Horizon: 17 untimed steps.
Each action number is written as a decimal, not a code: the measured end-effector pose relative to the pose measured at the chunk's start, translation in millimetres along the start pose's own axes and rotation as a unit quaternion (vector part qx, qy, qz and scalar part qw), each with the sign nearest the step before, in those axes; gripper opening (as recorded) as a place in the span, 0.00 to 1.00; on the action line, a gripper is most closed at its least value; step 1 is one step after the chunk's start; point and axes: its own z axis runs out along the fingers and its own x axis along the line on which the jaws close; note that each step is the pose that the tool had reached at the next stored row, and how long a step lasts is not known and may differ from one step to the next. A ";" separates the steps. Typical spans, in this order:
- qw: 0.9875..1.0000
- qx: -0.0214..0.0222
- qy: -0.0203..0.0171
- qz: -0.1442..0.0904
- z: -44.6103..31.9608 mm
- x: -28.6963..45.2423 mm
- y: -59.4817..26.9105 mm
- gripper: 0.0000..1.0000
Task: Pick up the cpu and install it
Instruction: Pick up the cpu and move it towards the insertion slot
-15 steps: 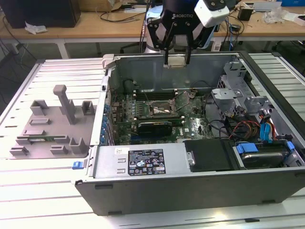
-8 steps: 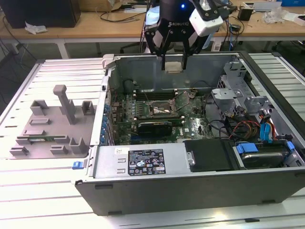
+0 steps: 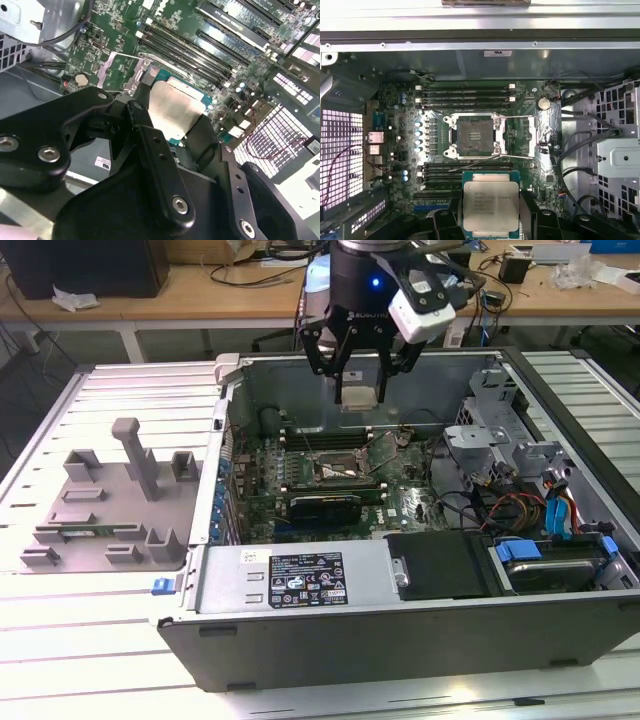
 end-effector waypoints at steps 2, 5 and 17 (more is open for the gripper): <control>1.000 0.000 0.000 0.000 4.1 0.0 -0.2 0.54; 1.000 0.000 0.000 0.000 13.1 0.3 -0.4 0.54; 1.000 0.000 0.000 0.000 39.5 0.7 -0.4 0.54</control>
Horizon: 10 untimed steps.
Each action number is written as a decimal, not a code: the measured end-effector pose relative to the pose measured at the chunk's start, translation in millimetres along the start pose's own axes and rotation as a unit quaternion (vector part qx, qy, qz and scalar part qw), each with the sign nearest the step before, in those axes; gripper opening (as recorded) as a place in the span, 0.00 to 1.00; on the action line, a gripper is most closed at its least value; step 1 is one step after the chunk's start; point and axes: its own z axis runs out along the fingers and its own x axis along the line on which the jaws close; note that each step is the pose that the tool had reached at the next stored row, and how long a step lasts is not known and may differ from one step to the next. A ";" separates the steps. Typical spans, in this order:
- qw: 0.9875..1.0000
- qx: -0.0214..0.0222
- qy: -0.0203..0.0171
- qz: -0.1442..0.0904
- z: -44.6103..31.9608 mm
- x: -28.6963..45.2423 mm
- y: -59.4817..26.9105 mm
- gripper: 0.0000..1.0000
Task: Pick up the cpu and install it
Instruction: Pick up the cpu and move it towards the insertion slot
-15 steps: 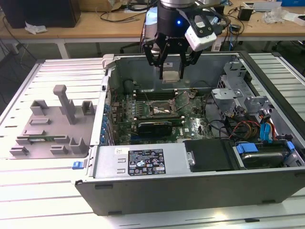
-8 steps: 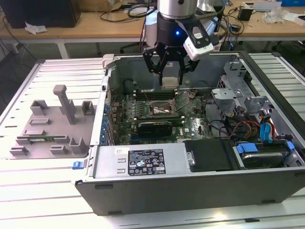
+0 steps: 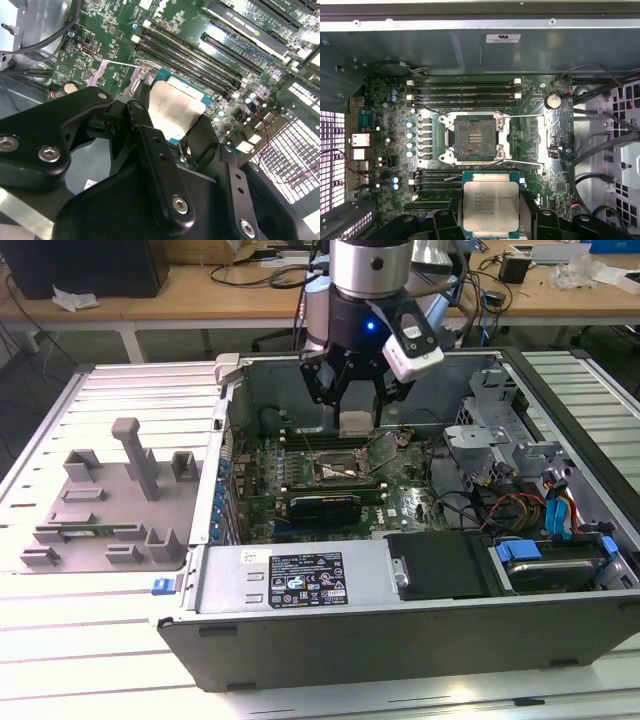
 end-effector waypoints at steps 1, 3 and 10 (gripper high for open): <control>1.000 0.000 0.000 0.000 2.4 0.0 -0.1 0.54; 1.000 0.000 0.000 0.000 7.1 0.1 0.0 0.54; 1.000 -0.001 0.000 0.000 23.4 0.7 0.7 0.54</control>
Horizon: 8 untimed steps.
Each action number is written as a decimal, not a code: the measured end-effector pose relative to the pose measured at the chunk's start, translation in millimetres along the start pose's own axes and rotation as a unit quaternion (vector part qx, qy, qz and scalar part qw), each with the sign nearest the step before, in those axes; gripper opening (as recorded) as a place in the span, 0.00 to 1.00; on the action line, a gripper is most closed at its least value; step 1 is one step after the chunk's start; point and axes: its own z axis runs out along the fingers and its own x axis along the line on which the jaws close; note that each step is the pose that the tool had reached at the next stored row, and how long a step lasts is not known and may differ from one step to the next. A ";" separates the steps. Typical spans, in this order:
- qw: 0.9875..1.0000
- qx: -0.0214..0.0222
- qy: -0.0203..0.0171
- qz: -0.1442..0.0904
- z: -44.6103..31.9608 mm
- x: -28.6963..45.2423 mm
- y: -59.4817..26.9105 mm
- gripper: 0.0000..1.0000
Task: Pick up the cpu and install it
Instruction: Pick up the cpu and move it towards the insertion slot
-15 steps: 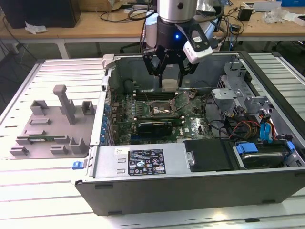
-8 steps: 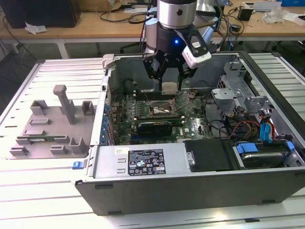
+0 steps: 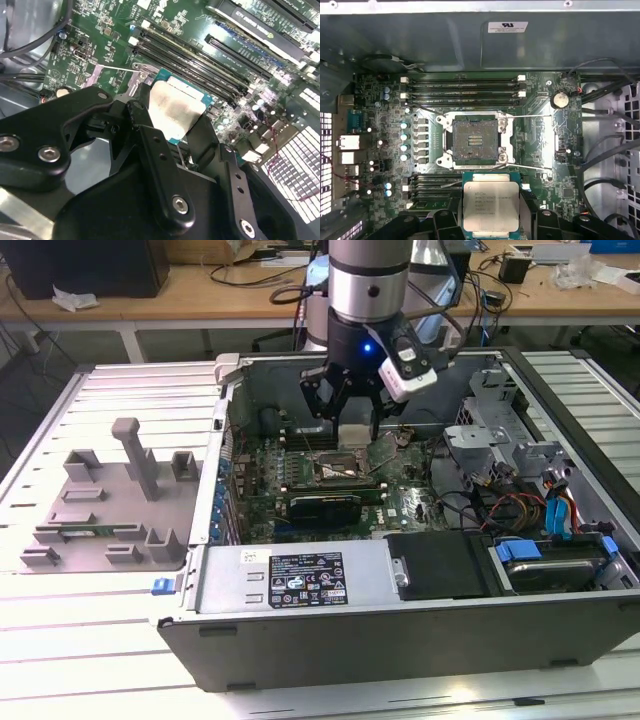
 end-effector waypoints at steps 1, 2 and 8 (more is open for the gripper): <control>1.000 0.000 0.000 0.000 2.5 0.2 0.2 0.54; 1.000 0.000 0.000 0.000 4.3 0.3 0.4 0.54; 1.000 0.000 0.000 0.000 16.6 3.4 10.3 0.54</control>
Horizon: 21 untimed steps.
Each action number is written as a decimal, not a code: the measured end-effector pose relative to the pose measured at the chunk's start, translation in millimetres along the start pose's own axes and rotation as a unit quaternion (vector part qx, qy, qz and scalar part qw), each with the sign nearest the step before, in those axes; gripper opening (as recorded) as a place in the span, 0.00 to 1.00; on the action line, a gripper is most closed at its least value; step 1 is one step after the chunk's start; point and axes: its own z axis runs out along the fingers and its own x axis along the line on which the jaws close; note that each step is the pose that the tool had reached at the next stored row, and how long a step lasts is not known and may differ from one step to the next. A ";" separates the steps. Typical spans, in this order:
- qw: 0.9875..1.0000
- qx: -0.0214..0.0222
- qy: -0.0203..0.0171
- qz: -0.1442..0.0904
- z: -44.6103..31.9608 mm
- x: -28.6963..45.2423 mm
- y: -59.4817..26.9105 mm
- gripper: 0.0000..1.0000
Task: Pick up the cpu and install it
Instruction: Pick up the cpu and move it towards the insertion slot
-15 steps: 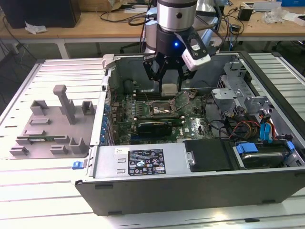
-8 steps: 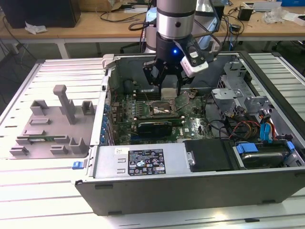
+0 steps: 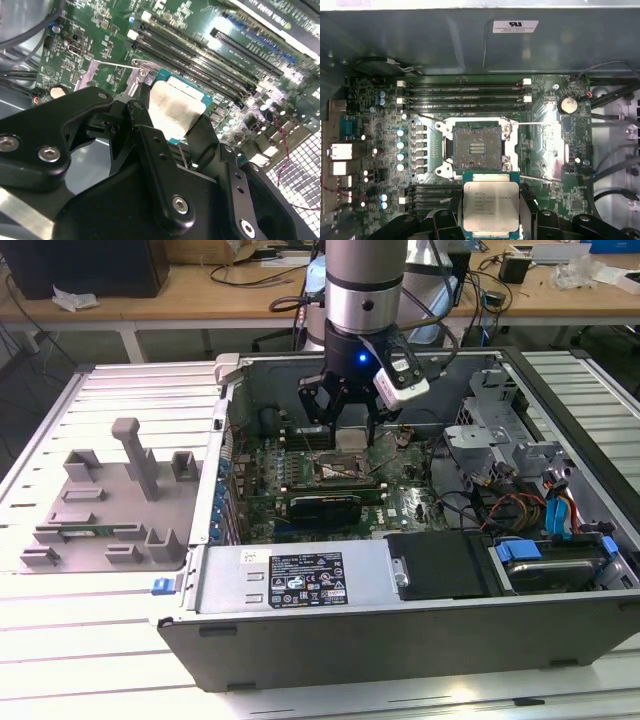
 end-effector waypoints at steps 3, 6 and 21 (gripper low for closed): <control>1.000 0.000 0.000 0.000 5.7 0.9 5.8 0.54; 1.000 0.000 0.000 0.000 11.5 1.4 10.5 0.54; 1.000 0.000 -0.001 0.000 15.8 1.8 12.4 0.54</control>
